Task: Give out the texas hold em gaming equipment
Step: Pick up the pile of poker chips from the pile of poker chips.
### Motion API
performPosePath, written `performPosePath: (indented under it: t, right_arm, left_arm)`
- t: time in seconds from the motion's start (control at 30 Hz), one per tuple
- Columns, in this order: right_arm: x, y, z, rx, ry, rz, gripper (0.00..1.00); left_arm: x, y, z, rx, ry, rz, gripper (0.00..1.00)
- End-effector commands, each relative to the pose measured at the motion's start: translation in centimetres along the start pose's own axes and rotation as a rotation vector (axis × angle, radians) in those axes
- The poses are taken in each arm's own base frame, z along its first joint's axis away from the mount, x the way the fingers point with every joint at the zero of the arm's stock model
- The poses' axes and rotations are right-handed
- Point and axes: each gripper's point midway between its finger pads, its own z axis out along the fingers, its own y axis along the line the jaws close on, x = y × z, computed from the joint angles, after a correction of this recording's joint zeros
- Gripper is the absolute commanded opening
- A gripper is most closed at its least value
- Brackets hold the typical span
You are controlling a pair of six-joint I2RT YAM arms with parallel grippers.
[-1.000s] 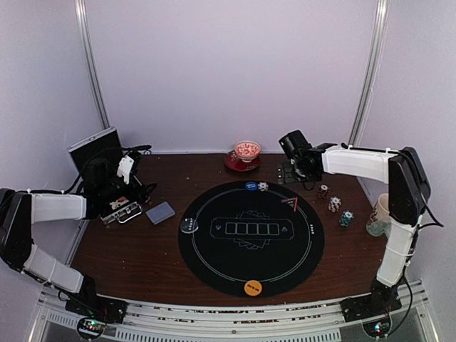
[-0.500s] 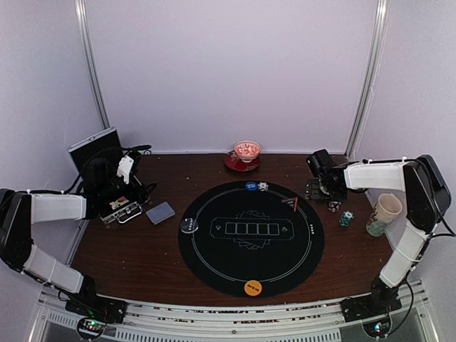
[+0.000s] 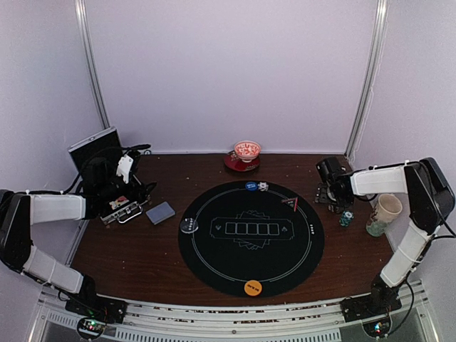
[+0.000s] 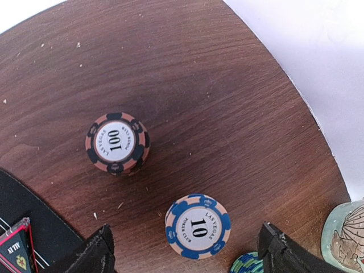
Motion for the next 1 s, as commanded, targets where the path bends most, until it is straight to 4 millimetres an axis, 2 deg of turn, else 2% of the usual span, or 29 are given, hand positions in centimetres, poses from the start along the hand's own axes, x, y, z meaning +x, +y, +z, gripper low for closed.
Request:
performPosePath:
  t: [0.0, 0.6, 0.97]
  right_arm:
    - [-1.1, -0.9, 0.1, 0.030, -0.047, 0.051, 0.87]
    - [0.0, -1.1, 1.1, 0.021, -0.009, 0.055, 0.73]
    - [0.5, -0.9, 1.8, 0.020, 0.008, 0.046, 0.71]
  left_arm:
    - [-1.9, 0.4, -0.1, -0.009, -0.052, 0.025, 0.98]
    - [-1.9, 0.3, -0.2, -0.007, -0.055, 0.026, 0.98]
    - [-1.8, 0.3, -0.1, -0.004, -0.051, 0.025, 0.98]
